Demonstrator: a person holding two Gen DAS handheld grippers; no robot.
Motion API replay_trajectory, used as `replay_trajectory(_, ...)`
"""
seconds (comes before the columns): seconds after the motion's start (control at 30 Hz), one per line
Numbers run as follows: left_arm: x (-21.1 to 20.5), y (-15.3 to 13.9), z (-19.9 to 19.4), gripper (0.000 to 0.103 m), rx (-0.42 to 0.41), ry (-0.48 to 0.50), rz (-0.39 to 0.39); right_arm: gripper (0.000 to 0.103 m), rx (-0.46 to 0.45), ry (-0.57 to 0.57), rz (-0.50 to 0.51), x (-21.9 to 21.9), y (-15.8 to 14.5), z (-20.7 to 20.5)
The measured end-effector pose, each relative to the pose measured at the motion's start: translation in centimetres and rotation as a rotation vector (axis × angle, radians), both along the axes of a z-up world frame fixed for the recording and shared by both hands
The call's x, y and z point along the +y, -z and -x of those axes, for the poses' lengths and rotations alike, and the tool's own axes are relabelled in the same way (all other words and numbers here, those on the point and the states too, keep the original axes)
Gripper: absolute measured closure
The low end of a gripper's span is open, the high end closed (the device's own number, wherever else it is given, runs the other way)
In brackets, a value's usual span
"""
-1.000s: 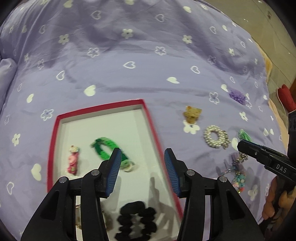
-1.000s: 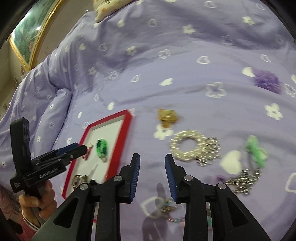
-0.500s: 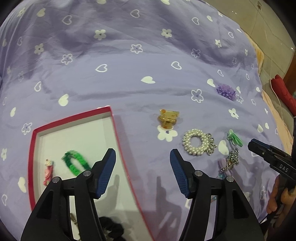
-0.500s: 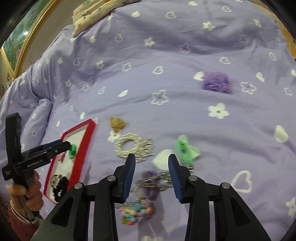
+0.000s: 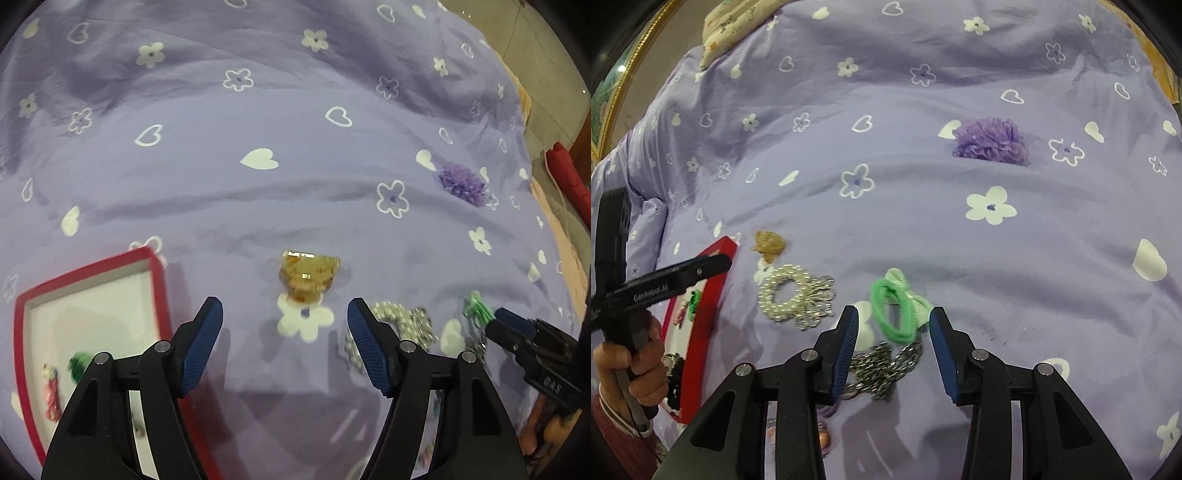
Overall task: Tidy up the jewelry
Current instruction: 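Grasp the amber claw clip with the left tool while the right tool grasps the mint-green hair tie, then carry the claw clip with the left tool while the right tool carries the mint tie to the tray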
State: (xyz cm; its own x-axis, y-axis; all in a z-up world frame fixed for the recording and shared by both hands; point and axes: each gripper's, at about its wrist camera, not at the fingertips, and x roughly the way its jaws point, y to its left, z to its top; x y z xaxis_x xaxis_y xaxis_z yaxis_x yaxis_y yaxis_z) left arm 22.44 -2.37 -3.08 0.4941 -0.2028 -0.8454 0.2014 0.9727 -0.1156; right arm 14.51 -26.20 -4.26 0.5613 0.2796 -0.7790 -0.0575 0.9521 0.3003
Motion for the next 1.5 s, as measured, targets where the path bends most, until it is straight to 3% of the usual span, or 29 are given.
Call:
replay_trajectory(0.13, -1.1, 1.1, -1.5, 0.033, 0.007, 0.001, -0.021, 0.062, 0.003, 0.009, 0.01, -0.2, 0.7, -0.4)
replay_trajectory(0.2, -1.6, 1.7, -2.1, 0.039, 0.012, 0.011, -0.035, 0.063, 0.012, 0.008, 0.003, -0.2, 0.9, -0.6)
replay_trajectory(0.27, -2.0, 2.4, -2.5, 0.064, 0.027, 0.022, -0.047, 0.071, 0.012, 0.01, 0.004, -0.2, 1.1, -0.6)
replay_trajectory(0.37, -2.2, 2.8, -2.7, 0.082, 0.037, 0.034, -0.04, 0.088, 0.015, 0.016, -0.002, -0.4, 1.2, -0.6)
replay_trajectory(0.47, -2.0, 2.2, -2.2, 0.081, 0.018, 0.042, -0.024, 0.095, 0.0, 0.017, -0.003, -0.5, 0.8, -0.3)
replay_trajectory(0.77, -0.1, -0.3, 1.6, 0.081, -0.01, 0.041, 0.019, 0.095, -0.061, -0.02, -0.071, 1.0, -2.1, 0.9)
replay_trajectory(1.1, 2.3, -3.1, 7.6, 0.081, -0.072, 0.016, 0.065, 0.095, -0.079, -0.094, -0.134, 5.1, -3.3, 2.7)
replay_trajectory(1.5, 6.2, -3.3, 12.1, 0.081, -0.077, -0.055, 0.086, 0.095, -0.076, -0.182, -0.153, 9.8, -3.7, 4.5)
